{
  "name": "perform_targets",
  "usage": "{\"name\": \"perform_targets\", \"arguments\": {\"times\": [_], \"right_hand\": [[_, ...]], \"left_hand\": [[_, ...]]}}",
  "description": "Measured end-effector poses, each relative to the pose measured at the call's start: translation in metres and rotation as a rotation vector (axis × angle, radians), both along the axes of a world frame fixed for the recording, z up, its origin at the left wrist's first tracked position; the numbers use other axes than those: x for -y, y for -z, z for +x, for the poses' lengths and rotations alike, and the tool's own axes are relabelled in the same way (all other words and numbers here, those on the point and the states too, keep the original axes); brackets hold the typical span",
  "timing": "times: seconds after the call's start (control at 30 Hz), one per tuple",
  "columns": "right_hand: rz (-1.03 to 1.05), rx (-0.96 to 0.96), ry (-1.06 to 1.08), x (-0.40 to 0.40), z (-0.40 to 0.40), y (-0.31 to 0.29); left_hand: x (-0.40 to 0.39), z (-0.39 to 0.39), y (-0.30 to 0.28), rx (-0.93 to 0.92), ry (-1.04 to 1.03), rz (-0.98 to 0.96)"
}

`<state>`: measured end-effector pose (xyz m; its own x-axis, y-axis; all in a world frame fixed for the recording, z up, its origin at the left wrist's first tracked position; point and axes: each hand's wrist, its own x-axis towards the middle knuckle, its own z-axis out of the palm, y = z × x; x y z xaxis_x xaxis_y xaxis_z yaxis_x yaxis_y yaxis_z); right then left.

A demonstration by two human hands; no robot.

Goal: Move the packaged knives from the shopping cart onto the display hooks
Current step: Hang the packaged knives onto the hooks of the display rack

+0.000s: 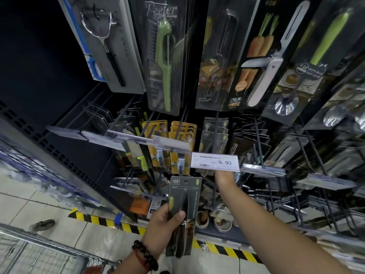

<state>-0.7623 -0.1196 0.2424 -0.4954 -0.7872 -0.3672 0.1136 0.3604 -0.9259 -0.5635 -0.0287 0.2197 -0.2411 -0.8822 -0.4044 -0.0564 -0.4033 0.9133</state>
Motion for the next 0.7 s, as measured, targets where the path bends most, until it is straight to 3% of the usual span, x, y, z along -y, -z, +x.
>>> {"name": "perform_targets", "arguments": {"times": [0.07, 0.17, 0.33, 0.57, 0.63, 0.7], "right_hand": [[0.008, 0.009, -0.036, -0.017, 0.003, 0.012], [0.024, 0.177, -0.07, -0.053, 0.009, 0.019], [-0.087, 0.309, -0.17, -0.092, 0.016, 0.018], [-0.229, 0.107, -0.169, -0.09, 0.007, 0.006], [-0.266, 0.088, -0.165, -0.088, 0.007, 0.003], [-0.265, 0.08, -0.161, -0.085, 0.008, 0.001]], "left_hand": [[0.004, -0.006, 0.002, 0.033, 0.032, -0.024], [0.01, -0.019, 0.002, 0.056, 0.049, -0.06], [0.019, -0.043, -0.004, 0.046, 0.087, -0.135], [0.027, -0.059, -0.014, 0.059, -0.034, -0.167], [0.029, -0.051, -0.023, 0.169, -0.159, -0.266], [0.032, -0.039, -0.043, 0.302, -0.29, -0.486]]}}
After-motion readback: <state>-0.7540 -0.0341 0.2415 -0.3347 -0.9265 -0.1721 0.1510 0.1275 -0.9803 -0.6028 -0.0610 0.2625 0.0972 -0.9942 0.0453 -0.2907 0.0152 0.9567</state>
